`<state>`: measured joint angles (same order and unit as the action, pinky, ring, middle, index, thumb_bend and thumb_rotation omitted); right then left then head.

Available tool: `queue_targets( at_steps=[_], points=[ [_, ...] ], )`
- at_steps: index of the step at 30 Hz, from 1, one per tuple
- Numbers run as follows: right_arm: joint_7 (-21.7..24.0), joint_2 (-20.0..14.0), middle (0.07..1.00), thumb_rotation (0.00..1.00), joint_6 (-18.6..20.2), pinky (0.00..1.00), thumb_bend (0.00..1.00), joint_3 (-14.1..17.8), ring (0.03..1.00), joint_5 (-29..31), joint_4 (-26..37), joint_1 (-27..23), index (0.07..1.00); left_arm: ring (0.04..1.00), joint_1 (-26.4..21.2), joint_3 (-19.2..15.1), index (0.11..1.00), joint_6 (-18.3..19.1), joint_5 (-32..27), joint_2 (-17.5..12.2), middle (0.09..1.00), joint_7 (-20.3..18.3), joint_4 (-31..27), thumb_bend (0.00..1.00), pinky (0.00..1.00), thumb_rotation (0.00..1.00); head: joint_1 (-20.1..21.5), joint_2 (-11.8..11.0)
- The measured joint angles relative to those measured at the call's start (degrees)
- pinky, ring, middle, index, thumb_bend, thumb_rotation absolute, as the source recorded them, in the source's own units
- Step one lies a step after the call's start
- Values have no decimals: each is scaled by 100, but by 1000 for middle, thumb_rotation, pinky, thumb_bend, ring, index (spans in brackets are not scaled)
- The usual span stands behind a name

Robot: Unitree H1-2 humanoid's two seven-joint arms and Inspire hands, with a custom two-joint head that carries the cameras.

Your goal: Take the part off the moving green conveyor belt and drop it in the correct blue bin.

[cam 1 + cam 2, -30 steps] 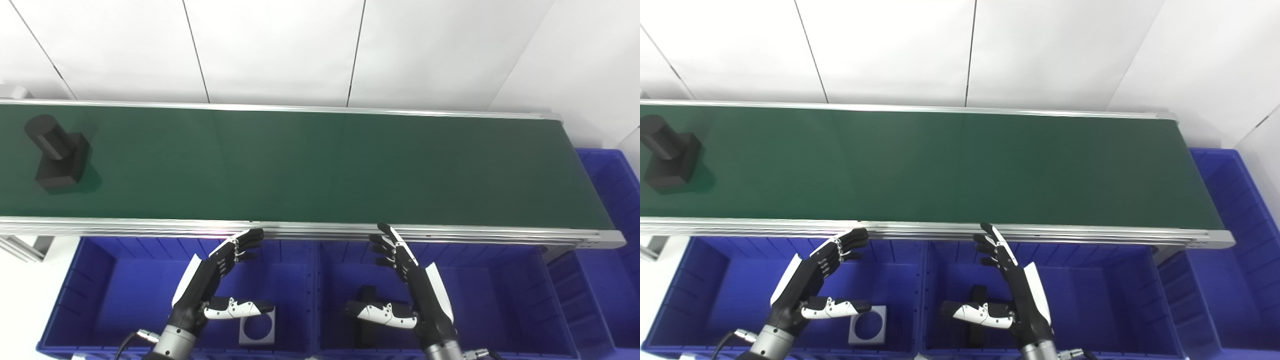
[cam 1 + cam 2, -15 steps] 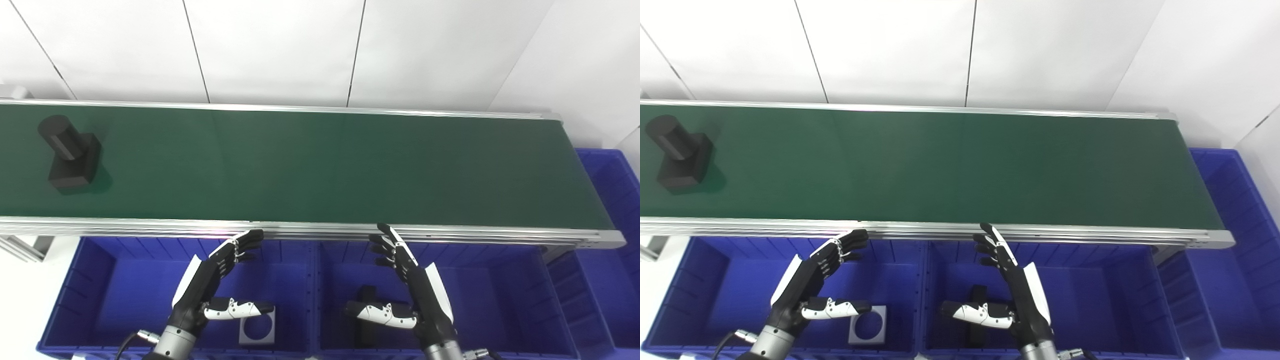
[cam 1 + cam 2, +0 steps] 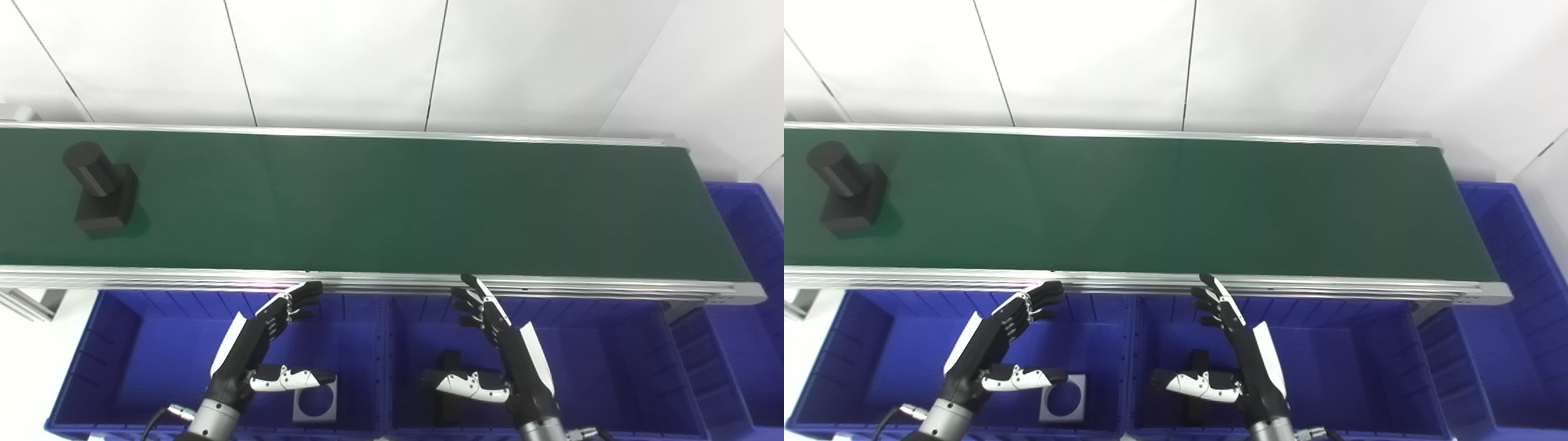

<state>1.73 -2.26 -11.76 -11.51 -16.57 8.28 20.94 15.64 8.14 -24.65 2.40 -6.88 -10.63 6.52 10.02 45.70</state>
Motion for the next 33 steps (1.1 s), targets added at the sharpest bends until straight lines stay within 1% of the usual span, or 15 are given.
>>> queue_targets(
  at_steps=[2, 4, 6, 7, 8, 9, 10, 13, 15, 16, 20, 22, 24, 31, 33],
  points=[
    [0, 1, 853, 308, 1, 750, 873, 1, 825, 1, 0, 0, 935, 827, 0, 0, 814, 0, 1, 0, 841, 0, 0, 828, 768, 239, 0, -9],
    [0, 1, 852, 302, 0, 750, 873, 8, 826, 17, -1, 0, 935, 829, 0, 7, 817, 0, 9, 1, 843, 4, 1, 825, 768, 246, -323, -114],
    [0, -18, 859, 304, -3, 744, 848, 19, 826, 65, -30, -3, 943, 811, -6, 59, 823, 0, 47, 0, 823, 76, 19, 812, 762, 238, -851, -281],
    [1, -45, 859, 305, -4, 744, 847, 26, 826, 88, -60, -2, 944, 810, -15, 104, 823, 0, 98, 0, 822, 117, 34, 812, 762, 239, -853, -281],
    [2, -81, 861, 313, -4, 747, 845, 32, 828, 119, -73, 0, 946, 809, -27, 151, 821, 0, 130, 0, 820, 130, 43, 817, 764, 237, -1218, -438],
    [8, -133, 866, 316, -6, 754, 842, 35, 832, 171, -78, 8, 949, 811, -32, 209, 819, 0, 136, 3, 821, 154, 47, 824, 769, 234, -1222, -439],
    [25, -182, 869, 313, -10, 762, 840, 41, 834, 232, -85, 11, 954, 815, -34, 259, 814, 0, 137, 15, 824, 186, 55, 836, 767, 226, -1491, -570],
    [84, -352, 867, 318, -90, 770, 848, 93, 830, 477, -154, 28, 954, 827, -30, 364, 801, 0, 148, 100, 831, 241, 112, 850, 770, 207, -1941, -843],
    [86, -438, 862, 310, -174, 763, 845, 129, 825, 534, -240, 38, 952, 820, -17, 441, 793, 0, 237, 176, 824, 388, 129, 853, 758, 197, -1942, -844],
    [86, -466, 859, 305, -192, 758, 845, 139, 822, 540, -270, 41, 951, 815, -17, 489, 790, 0, 297, 198, 822, 452, 144, 855, 751, 193, -2064, -966],
    [80, -495, 855, 294, -382, 758, 855, 171, 818, 633, -393, 39, 953, 803, -23, 724, 785, -1, 549, 201, 819, 809, 247, 860, 740, 204, -2109, -1028],
    [84, -487, 856, 294, -425, 763, 856, 173, 820, 668, -444, 38, 958, 803, -29, 810, 790, -1, 603, 191, 818, 979, 254, 853, 746, 211, -2162, -1133],
    [86, -493, 857, 301, -454, 762, 858, 180, 820, 690, -462, 35, 960, 802, -60, 958, 792, -1, 638, 160, 818, 1121, 295, 848, 746, 214, -2162, -1134],
    [92, -528, 862, 291, -455, 759, 856, 203, 820, 702, -486, 36, 965, 796, -157, 1277, 798, -1, 681, -5, 818, 1526, 436, 852, 734, 227, -2153, -1379],
    [101, -541, 861, 286, -458, 756, 856, 202, 819, 714, -499, 35, 964, 794, -184, 1349, 799, -1, 751, -40, 818, 1627, 461, 850, 730, 219, -2153, -1380]
  ],
)
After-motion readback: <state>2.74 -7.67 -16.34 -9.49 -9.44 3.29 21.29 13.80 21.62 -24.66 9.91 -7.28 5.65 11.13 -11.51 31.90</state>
